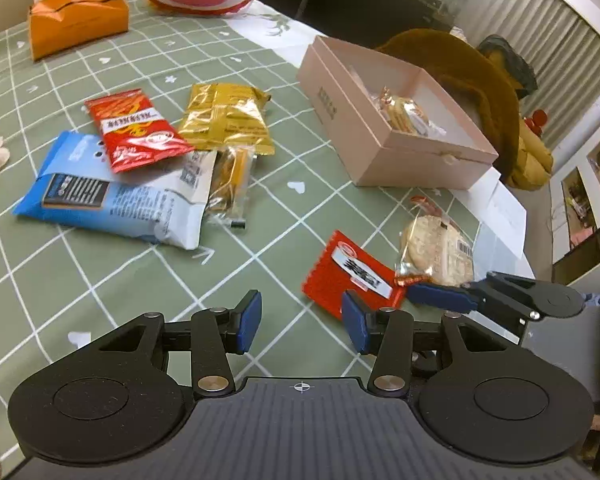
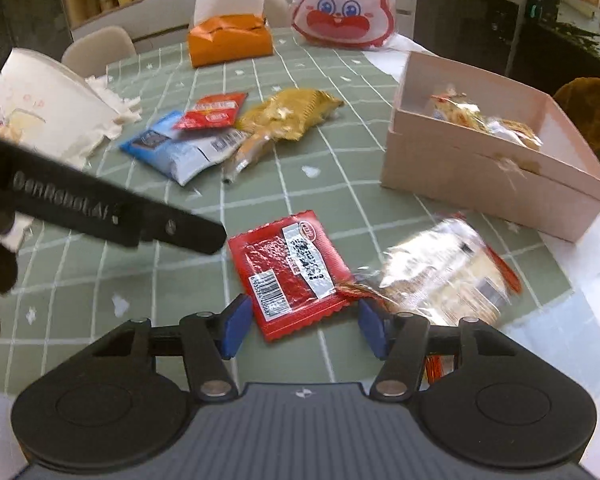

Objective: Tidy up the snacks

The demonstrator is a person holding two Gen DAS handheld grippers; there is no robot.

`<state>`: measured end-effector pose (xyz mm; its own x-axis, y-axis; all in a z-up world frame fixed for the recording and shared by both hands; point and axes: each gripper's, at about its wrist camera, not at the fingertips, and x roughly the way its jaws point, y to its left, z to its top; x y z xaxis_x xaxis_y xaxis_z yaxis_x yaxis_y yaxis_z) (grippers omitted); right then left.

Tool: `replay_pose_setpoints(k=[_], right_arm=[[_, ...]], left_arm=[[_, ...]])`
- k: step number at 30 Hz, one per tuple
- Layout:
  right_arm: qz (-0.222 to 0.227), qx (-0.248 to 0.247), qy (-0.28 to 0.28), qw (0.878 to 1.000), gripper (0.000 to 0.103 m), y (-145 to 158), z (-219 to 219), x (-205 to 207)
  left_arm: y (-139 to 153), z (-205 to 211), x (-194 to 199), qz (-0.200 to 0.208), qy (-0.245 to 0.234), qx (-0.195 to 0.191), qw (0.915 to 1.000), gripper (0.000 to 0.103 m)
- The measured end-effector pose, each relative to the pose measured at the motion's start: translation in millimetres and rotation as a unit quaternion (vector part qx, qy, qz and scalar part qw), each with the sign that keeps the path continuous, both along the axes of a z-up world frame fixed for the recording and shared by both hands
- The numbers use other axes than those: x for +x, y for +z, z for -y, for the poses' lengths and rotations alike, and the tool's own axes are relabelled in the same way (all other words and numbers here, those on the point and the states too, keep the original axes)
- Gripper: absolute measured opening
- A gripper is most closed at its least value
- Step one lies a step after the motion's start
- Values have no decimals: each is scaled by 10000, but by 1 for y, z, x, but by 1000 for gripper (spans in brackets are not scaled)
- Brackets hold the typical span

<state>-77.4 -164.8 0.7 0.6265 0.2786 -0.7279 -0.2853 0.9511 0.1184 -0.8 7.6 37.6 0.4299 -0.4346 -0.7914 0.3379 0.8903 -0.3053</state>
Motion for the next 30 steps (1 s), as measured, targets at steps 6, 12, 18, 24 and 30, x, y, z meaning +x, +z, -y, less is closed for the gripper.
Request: replay_pose_setpoints(k=[6,12,18,24,30], right_arm=[[298,75,-51,9995,65,20,32,-18],[541,-240,-958,9936,66,35,83,-29],[162,-297,-1828,9826,66,14,107,-26],[-21,31,-2267,9740,66,1,120,-28],[-47,126,-2318,9727,66,0,123,-27]], left_arm=[[-8,11,1,-546,172,-283,9980,50],[-13,54,21,-525,235,-181,9982,50],[-14,95,29,63,-182,436,9989,51],[-21,117,5,936,-993,1090,9846,57],[-25,132,-4,1230,-1367,1298,9743,61]])
